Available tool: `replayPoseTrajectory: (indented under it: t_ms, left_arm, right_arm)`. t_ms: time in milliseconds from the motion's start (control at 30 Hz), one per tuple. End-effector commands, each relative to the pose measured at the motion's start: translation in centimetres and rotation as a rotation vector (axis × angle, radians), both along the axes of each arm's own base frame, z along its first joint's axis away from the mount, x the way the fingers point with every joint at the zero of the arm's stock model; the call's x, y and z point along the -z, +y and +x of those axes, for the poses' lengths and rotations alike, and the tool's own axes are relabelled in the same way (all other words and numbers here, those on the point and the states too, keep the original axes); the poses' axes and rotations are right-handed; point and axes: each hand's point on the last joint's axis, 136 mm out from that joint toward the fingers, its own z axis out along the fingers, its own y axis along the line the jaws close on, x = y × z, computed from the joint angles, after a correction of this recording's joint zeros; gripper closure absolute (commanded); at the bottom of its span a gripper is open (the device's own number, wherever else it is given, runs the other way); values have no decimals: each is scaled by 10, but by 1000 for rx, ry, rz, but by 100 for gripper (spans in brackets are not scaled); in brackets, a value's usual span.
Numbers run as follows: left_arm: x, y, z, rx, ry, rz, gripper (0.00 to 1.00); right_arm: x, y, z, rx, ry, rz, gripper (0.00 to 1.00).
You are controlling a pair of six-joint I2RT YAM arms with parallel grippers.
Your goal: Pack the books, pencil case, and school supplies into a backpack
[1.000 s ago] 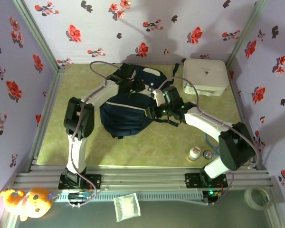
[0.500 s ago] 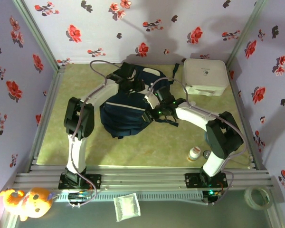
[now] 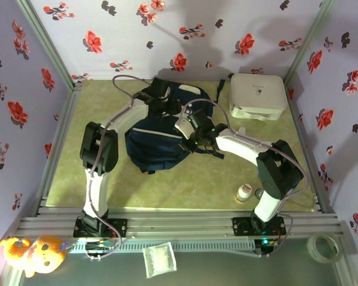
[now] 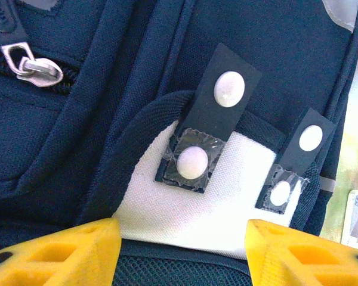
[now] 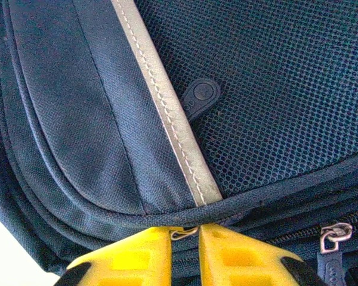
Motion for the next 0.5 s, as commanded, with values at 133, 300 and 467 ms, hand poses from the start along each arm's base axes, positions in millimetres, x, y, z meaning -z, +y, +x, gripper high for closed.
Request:
replayPoseTrajectory:
  t_ms: [133, 300, 467]
  left_arm:
    - [19, 18, -8, -2, 83, 59, 42]
    - [23, 21, -7, -5, 91, 61, 42]
    - [29, 22, -4, -8, 101, 58, 42]
  right_arm:
    - [-15, 16, 23, -7, -54, 58, 94]
    - [-31, 26, 11, -41, 43, 183, 99]
    - [-37, 25, 7, -35, 59, 227, 97]
